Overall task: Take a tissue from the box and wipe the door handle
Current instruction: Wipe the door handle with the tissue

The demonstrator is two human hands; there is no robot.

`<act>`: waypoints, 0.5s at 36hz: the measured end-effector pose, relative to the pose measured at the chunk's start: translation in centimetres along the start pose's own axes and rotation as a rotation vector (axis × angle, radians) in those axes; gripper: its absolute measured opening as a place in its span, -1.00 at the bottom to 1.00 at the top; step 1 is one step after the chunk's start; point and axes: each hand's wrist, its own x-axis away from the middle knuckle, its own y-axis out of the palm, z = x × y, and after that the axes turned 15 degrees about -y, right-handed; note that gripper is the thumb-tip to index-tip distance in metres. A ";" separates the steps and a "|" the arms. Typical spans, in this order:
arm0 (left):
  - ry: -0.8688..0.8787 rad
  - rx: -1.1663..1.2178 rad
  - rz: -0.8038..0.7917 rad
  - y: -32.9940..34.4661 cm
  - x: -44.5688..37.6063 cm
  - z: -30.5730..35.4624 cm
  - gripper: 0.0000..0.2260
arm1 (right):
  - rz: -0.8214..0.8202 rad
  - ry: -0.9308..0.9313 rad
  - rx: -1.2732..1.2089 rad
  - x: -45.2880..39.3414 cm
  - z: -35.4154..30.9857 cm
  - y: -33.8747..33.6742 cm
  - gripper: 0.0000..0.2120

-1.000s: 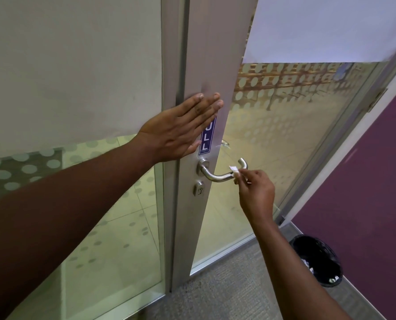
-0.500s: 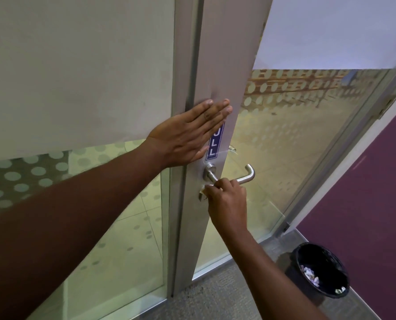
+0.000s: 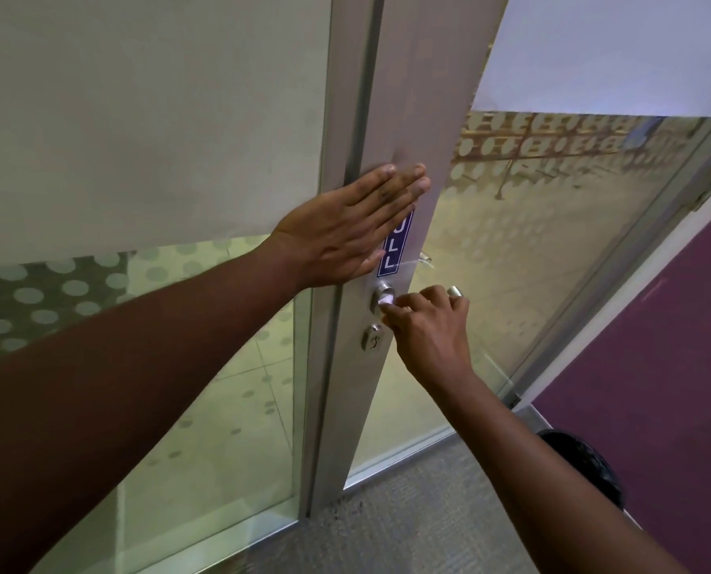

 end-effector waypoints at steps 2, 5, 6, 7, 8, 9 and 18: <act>-0.005 0.005 0.010 -0.1 -0.2 0.0 -0.35 | 0.017 -0.042 0.024 0.8 0.7 -0.1 -0.71; -0.012 0.018 0.003 -0.1 -0.2 0.1 -0.35 | 0.000 -0.112 0.052 2.1 2.1 -0.3 -0.66; -0.010 0.022 0.002 0.0 -0.1 0.2 -0.34 | 0.000 -0.136 0.053 2.5 2.7 -0.3 -0.67; -0.007 0.023 0.002 0.1 0.0 0.3 -0.34 | 0.008 -0.161 0.049 2.8 3.3 -0.3 -0.69; -0.008 0.026 0.000 0.2 0.1 0.4 -0.34 | 0.014 -0.189 0.038 2.9 3.8 -0.2 -0.69; -0.010 0.028 -0.002 0.3 0.2 0.4 -0.34 | 0.014 -0.218 0.023 2.9 4.4 -0.2 -0.68; -0.018 0.024 0.037 0.8 0.1 0.6 -0.34 | -0.086 -0.374 -0.158 3.6 6.6 0.3 -0.56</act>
